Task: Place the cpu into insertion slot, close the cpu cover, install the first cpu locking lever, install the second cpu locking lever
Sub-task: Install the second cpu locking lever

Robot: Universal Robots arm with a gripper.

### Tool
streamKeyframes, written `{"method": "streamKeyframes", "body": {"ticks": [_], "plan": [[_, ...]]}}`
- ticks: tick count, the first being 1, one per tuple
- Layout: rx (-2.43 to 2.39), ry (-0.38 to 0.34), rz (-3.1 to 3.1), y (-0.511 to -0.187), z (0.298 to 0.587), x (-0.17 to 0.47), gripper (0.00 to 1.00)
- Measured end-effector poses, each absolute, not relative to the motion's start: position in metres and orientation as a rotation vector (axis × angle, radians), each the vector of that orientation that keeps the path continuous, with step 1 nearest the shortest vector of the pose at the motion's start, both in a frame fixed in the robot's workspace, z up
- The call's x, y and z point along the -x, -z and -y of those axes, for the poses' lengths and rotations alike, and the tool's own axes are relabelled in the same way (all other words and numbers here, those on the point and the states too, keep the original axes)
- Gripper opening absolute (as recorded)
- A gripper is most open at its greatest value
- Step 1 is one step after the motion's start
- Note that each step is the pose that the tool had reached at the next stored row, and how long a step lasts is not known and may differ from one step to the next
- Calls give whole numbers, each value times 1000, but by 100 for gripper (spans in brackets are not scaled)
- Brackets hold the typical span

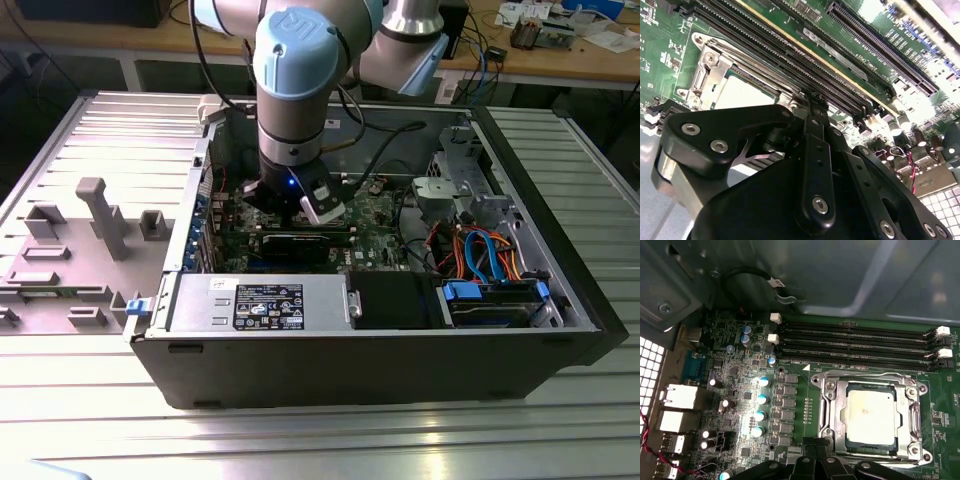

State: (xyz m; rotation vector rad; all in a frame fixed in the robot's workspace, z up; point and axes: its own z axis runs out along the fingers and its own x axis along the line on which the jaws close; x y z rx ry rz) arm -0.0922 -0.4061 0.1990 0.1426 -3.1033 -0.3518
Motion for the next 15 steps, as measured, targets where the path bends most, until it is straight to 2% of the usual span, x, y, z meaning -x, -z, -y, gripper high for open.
{"method": "streamKeyframes", "body": {"ticks": [15], "plan": [[-150, 348, 3103, -199, 402, 92, 11]]}}
